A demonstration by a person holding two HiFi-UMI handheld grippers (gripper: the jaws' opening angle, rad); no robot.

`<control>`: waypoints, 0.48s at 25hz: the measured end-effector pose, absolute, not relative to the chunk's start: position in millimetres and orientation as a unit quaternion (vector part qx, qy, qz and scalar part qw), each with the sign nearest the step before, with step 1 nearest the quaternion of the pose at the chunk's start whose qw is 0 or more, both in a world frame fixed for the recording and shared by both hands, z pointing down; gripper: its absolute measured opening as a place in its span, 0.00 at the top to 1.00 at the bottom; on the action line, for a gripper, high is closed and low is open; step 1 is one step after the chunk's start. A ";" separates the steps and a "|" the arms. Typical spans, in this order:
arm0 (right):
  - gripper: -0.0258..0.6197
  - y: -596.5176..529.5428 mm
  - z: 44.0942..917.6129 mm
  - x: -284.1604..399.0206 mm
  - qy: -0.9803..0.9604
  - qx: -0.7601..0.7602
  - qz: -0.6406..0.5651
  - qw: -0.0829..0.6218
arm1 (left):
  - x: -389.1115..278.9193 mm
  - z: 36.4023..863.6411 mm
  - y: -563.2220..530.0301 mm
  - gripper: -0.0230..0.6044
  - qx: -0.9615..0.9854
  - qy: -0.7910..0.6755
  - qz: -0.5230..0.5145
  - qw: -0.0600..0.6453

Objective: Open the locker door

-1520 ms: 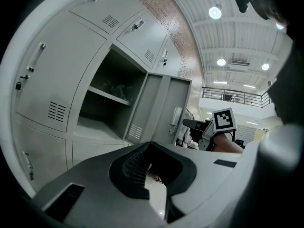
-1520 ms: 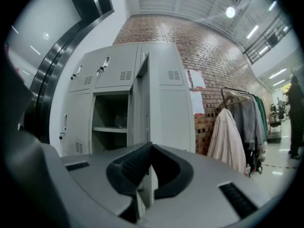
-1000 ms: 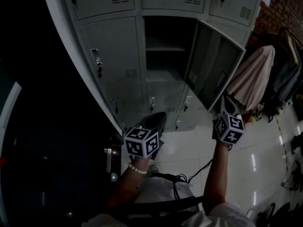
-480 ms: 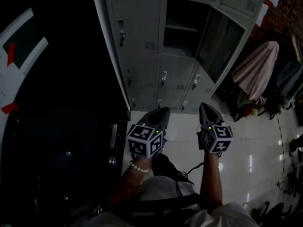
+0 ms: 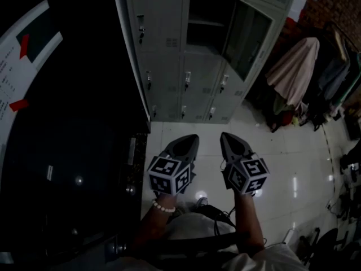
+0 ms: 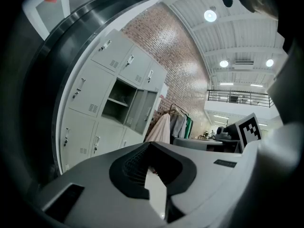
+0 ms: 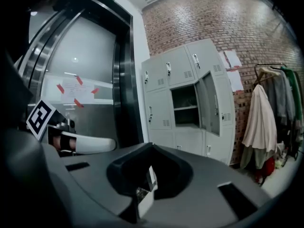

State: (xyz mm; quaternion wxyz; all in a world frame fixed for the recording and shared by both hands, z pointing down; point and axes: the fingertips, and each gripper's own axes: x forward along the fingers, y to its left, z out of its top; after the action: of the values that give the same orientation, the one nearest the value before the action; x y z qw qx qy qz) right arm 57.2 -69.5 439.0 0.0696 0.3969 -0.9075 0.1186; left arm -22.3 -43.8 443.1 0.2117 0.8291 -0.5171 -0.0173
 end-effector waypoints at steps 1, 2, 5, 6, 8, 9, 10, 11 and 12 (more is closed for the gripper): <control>0.96 -64.6 438.7 61.6 -0.908 0.394 0.121 0.069 | -16.4 443.4 -40.7 0.97 0.830 -0.516 -0.016 0.213; 0.96 -60.6 438.2 66.9 -0.909 0.392 0.123 0.070 | -10.5 442.6 -38.3 0.97 0.830 -0.515 -0.013 0.213; 0.96 -51.0 434.7 84.6 -0.910 0.389 0.125 0.070 | 6.5 437.3 -34.0 0.97 0.831 -0.515 -0.008 0.209; 0.96 -48.4 433.2 90.0 -0.910 0.390 0.124 0.069 | 11.2 436.0 -33.5 0.97 0.832 -0.515 -0.010 0.208; 0.96 -46.4 429.3 99.2 -0.910 0.391 0.117 0.066 | 19.1 434.9 -34.1 0.97 0.831 -0.516 -0.017 0.207; 0.96 -46.8 426.9 103.6 -0.911 0.392 0.113 0.065 | 23.0 434.1 -34.5 0.97 0.830 -0.517 -0.019 0.207; 0.96 -47.3 424.5 108.3 -0.911 0.392 0.111 0.063 | 27.3 432.9 -34.4 0.97 0.831 -0.517 -0.019 0.205; 0.96 -47.7 422.3 112.9 -0.912 0.391 0.110 0.060 | 31.8 431.6 -33.9 0.97 0.831 -0.518 -0.019 0.204; 0.96 -47.7 420.3 117.0 -0.912 0.391 0.110 0.057 | 36.0 430.3 -33.2 0.97 0.831 -0.518 -0.019 0.202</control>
State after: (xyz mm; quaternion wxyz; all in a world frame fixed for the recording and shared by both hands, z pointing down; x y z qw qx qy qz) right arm 117.0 -47.7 420.3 0.0569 0.3910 -0.9120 0.1102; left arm 36.0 -33.2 430.3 0.2021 0.8309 -0.5180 -0.0190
